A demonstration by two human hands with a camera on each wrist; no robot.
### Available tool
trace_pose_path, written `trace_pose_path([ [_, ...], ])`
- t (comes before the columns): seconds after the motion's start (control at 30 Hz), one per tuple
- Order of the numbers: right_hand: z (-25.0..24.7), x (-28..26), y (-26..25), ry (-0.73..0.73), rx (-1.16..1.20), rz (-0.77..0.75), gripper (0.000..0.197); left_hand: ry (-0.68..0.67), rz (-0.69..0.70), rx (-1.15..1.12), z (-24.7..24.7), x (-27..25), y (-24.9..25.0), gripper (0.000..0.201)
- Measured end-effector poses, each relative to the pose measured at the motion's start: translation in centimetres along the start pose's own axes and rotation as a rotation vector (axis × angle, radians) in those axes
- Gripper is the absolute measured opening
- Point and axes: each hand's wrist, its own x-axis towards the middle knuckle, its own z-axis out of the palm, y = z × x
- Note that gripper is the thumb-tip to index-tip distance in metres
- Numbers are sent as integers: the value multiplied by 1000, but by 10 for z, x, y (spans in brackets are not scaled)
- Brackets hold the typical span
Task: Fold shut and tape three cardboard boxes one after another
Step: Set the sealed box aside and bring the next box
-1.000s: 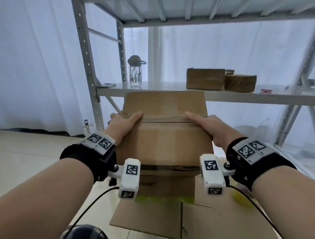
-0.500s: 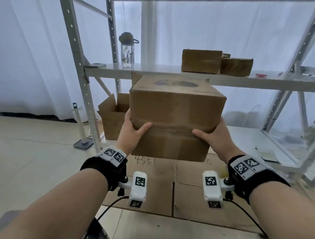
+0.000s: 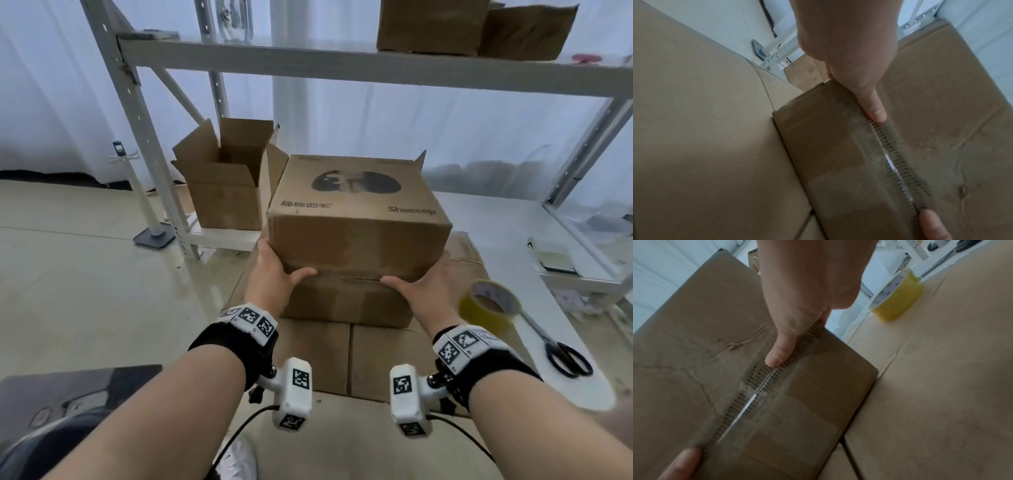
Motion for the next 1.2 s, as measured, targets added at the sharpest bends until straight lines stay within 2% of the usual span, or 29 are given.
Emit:
trace_pose_path([
  [0.07, 2, 4, 8, -68, 43, 2, 89, -28, -11, -38, 1, -2, -6, 80],
  [0.13, -2, 4, 4, -114, 192, 49, 79, -62, -40, -179, -1, -7, -1, 78],
  [0.2, -7, 9, -13, -63, 318, 90, 62, -42, -53, -346, -8, -9, 16, 78],
  [0.23, -10, 14, -26, -6, 363, 89, 56, -22, -45, -399, -13, -6, 28, 85],
  [0.3, -13, 29, -43, 90, 432, 69, 62, -5, -55, -482, -24, 8, 47, 101],
  [0.33, -15, 37, -48, 102, 435, 73, 70, -25, -86, -493, -30, 16, 54, 100],
  [0.4, -20, 48, -53, 43, 360, 92, 75, -99, -184, -457, -42, 27, 64, 75],
  [0.43, -24, 51, -54, -28, 327, 116, 68, -139, -247, -430, -47, 32, 66, 65],
  [0.5, -29, 53, -52, -174, 285, 129, 54, -198, -360, -365, -51, 35, 65, 58],
  [0.6, -38, 57, -57, -218, 265, 3, 44, -168, -347, -385, -52, 42, 64, 47],
  [0.67, -44, 59, -62, -211, 273, -80, 47, -137, -299, -420, -52, 48, 66, 38],
  [0.77, -42, 58, -63, -249, 322, -133, 61, -95, -206, -448, -57, 48, 64, 37],
  [0.87, -33, 55, -54, -339, 268, -102, 78, -94, -195, -396, -60, 46, 57, 37],
  [0.93, -25, 52, -48, -377, 181, -51, 74, -69, -218, -363, -60, 49, 53, 48],
  [1.07, -14, 49, -56, -267, 242, 28, 59, 67, -181, -386, -59, 60, 50, 65],
  [1.2, -13, 59, -77, -52, 210, -73, 63, 107, -178, -426, -59, 60, 56, 69],
])
